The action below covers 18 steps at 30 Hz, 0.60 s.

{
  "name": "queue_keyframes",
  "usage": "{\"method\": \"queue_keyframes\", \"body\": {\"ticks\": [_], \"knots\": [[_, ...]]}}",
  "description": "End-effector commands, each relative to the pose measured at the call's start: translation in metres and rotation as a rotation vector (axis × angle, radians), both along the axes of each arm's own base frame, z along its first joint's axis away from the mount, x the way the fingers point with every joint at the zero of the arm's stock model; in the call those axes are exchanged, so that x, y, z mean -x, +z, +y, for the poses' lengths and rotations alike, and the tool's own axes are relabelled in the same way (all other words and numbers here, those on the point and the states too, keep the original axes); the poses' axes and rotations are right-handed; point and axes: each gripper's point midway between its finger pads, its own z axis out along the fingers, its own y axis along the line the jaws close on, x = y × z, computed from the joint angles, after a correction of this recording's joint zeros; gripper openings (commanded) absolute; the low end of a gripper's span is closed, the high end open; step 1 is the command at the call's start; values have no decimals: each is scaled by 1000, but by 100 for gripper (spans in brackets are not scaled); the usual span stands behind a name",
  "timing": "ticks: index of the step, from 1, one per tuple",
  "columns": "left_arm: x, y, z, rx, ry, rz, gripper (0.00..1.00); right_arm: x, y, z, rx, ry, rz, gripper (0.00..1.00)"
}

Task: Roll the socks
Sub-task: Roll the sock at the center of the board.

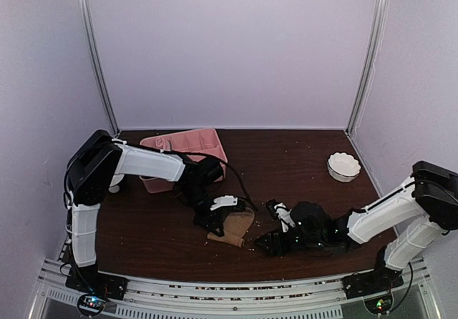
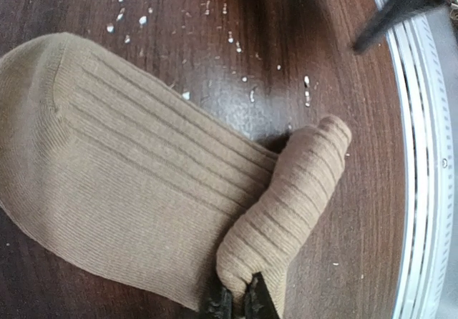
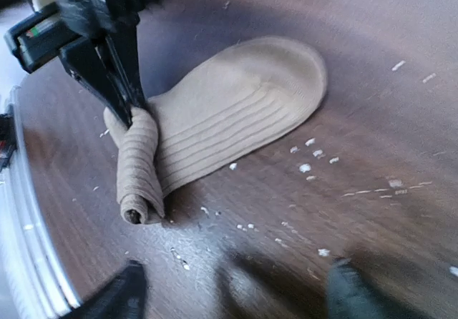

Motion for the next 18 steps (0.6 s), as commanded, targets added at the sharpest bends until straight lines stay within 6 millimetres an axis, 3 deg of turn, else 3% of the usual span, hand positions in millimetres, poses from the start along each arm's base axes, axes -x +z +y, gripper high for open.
{"method": "queue_keyframes", "body": {"ticks": [1, 4, 6, 7, 12, 18], "knots": [[0, -38, 30, -191, 26, 35, 0, -26, 35, -50, 269, -249, -336, 100], [3, -36, 29, -199, 30, 70, 0, -37, 59, -81, 346, -425, -445, 100], [5, -36, 29, -208, 38, 93, 0, -41, 59, -106, 385, -564, -428, 100], [7, -36, 29, -214, 41, 105, 0, -39, 55, -105, 388, -553, -416, 100], [12, -39, 32, -252, 55, 153, 0, -16, 42, -65, 350, -236, -438, 100], [7, -45, 37, -303, 97, 143, 0, 44, 61, -8, 240, 152, -716, 89]]}}
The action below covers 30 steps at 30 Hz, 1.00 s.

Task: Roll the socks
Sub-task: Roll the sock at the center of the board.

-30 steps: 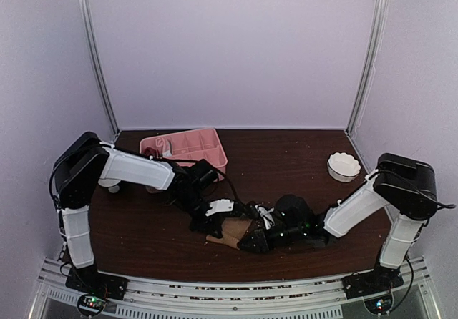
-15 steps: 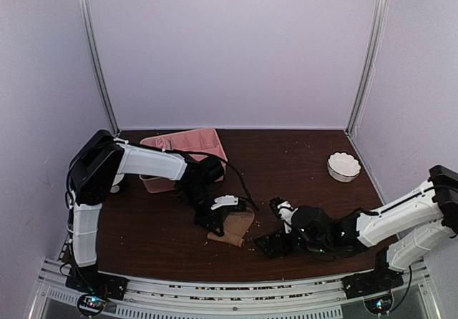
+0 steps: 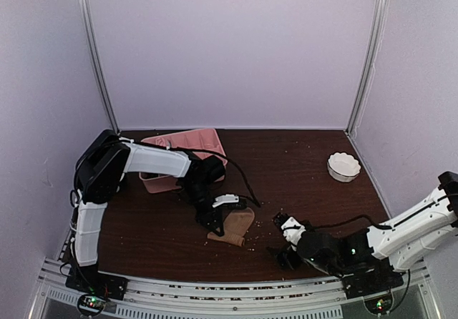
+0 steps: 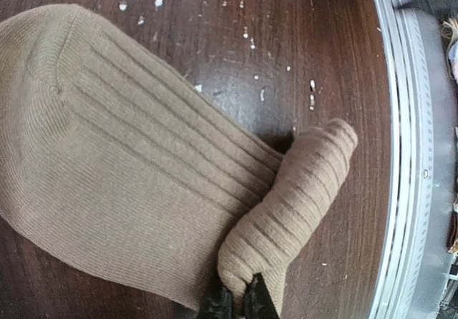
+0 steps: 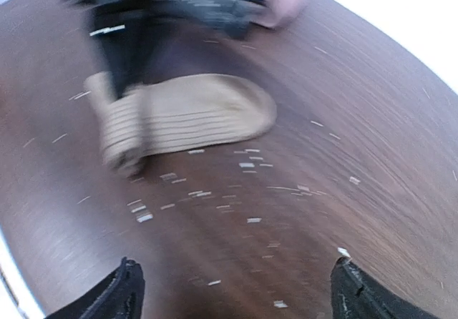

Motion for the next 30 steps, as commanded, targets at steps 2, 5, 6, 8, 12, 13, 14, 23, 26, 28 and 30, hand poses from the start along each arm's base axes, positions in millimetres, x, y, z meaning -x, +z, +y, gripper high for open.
{"method": "queue_keyframes", "body": {"ticks": [2, 5, 6, 8, 12, 13, 14, 23, 26, 28, 30], "knots": [[2, -46, 35, -241, 41, 15, 0, 37, 24, 56, 22, 340, -174, 84], [-2, -48, 33, -250, 47, 12, 0, 47, 17, 87, 122, 467, -191, 77], [-3, -48, 31, -251, 49, 11, 0, 47, 14, 95, 167, 492, -202, 75], [-5, -48, 30, -253, 52, 6, 0, 44, 6, 108, 255, 529, -236, 70], [-5, -49, 30, -255, 51, 4, 0, 29, 0, 125, 342, 553, -282, 64], [-5, -49, 30, -256, 52, 5, 0, 27, -4, 127, 355, 563, -277, 64], [-5, -49, 30, -256, 51, 5, 0, 23, -6, 129, 369, 565, -277, 63], [-7, -49, 27, -253, 50, 8, 0, -4, -27, 141, 464, 568, -252, 51], [-7, -48, 27, -251, 45, 7, 0, -7, -35, 142, 493, 569, -238, 43], [-7, -45, 25, -241, 40, 11, 0, -11, -41, 140, 497, 555, -217, 38], [-7, -42, 23, -229, 34, 11, 0, -12, -46, 136, 492, 545, -192, 35]]}}
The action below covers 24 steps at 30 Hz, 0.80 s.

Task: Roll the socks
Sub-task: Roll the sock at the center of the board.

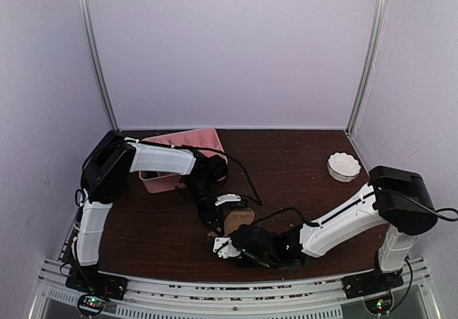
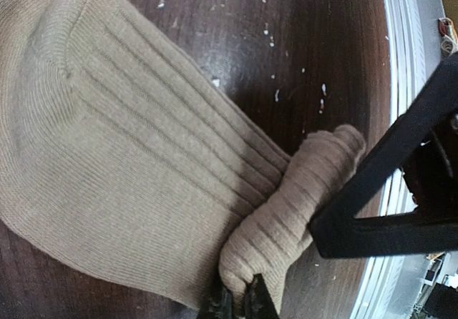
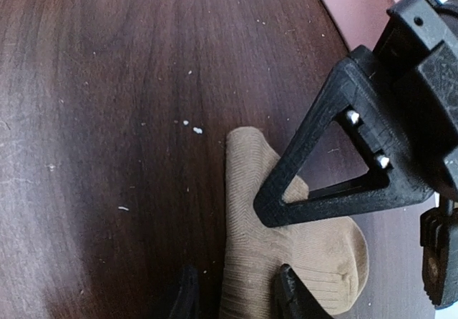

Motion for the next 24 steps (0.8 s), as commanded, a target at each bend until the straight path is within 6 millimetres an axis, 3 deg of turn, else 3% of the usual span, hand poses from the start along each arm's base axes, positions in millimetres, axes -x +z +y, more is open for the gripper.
{"method": "queue_keyframes", "body": {"ticks": [1, 7, 15, 18, 24], "knots": [[-4, -40, 25, -152, -24, -45, 0, -2, -15, -8, 29, -20, 50, 34], [0, -34, 25, -132, -46, -30, 0, -6, -39, -28, 32, -90, 139, 28], [2, -37, 29, -161, -92, 0, 3, -4, -62, -38, 43, -127, 243, 27], [-3, -30, 26, -129, -94, -30, 16, -1, -75, -43, 54, -146, 326, 20], [-13, 5, 22, 26, -94, -101, 38, 8, -98, -60, 8, -235, 551, 6]]}}
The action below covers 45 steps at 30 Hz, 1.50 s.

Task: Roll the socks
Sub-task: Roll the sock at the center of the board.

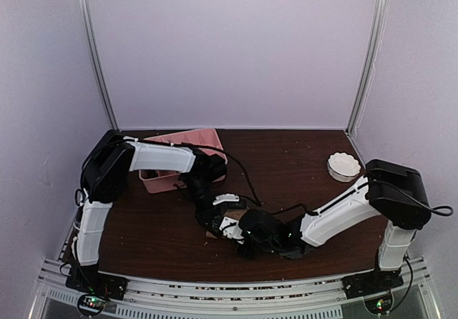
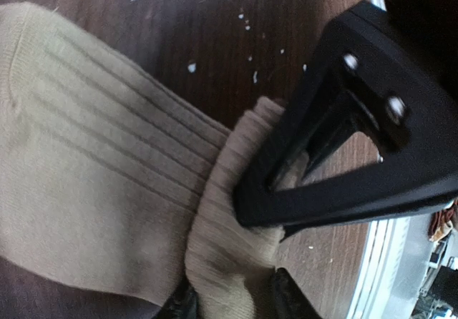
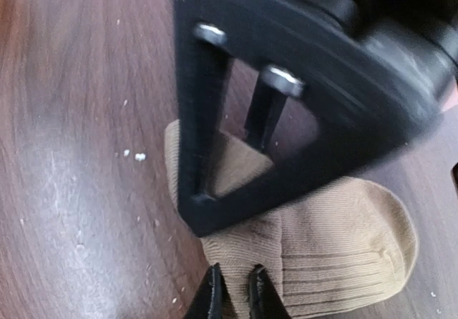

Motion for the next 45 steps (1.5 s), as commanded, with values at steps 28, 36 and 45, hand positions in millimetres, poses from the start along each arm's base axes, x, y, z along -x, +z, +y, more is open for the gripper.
{"method": "queue_keyframes", "body": {"ticks": [28, 36, 45], "knots": [[-4, 57, 2, 472, -221, -607, 86, 50, -87, -62, -67, -178, 992, 0], [-7, 30, -3, 400, -235, -549, 58, 49, -96, -65, -112, -255, 1061, 0], [-11, 11, -8, 342, -251, -506, 30, 45, -95, -67, -155, -280, 1062, 0]]}}
